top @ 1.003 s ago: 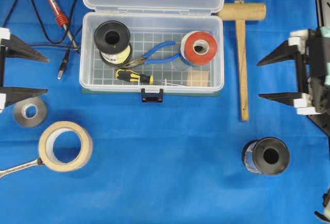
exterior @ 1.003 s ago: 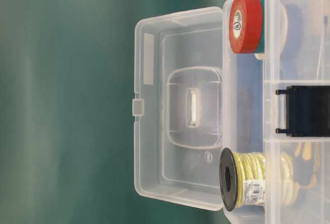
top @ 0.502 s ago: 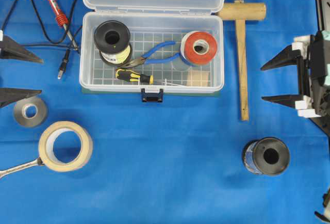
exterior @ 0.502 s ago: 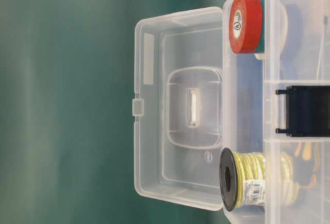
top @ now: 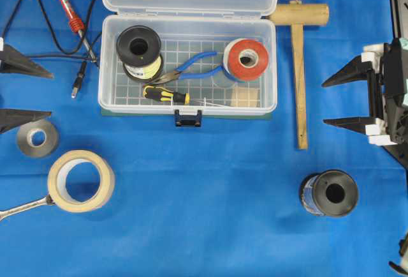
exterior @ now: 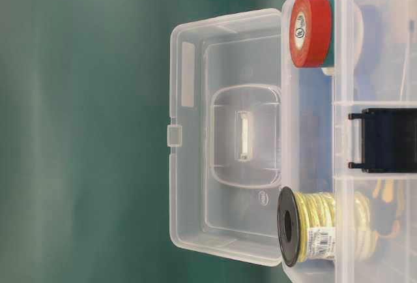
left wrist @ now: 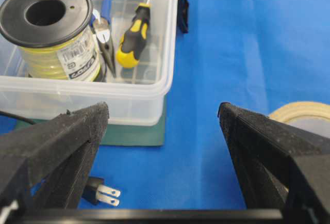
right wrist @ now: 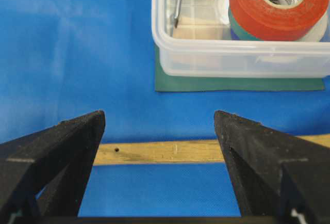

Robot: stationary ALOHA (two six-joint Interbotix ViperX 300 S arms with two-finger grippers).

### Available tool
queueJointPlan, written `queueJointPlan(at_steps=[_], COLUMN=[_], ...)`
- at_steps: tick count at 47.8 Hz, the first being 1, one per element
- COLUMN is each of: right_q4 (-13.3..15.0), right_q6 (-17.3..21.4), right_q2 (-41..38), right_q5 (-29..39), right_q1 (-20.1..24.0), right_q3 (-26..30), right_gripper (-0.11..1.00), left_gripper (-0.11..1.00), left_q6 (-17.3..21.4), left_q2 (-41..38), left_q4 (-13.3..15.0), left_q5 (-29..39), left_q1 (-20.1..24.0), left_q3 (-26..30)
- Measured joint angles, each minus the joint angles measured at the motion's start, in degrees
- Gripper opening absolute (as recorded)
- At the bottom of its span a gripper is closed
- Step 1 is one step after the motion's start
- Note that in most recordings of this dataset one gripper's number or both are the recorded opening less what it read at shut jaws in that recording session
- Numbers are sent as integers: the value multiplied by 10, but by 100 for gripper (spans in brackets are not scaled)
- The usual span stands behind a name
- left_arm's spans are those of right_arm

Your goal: Open the tool box with both arms.

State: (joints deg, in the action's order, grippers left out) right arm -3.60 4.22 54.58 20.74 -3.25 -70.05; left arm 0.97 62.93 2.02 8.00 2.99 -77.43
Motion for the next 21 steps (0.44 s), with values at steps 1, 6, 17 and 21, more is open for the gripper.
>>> queueJointPlan(at_steps=[1, 6, 17, 21], right_q4=[0, 1, 1, 0], right_q6=[0, 0, 0, 0], right_q2=[0, 1, 3, 2], right_q5=[0, 0, 0, 0], right_q1=[0, 0, 0, 0], right_q3=[0, 0, 0, 0], right_gripper=[84, 84, 84, 84], left_gripper=[90, 90, 90, 90], left_q6=[0, 0, -1, 0], left_q2=[0, 0, 1, 1], left_q4=[1, 0, 0, 0], left_q5=[0, 0, 0, 0], left_q1=[0, 1, 1, 1], left_q3=[0, 0, 0, 0])
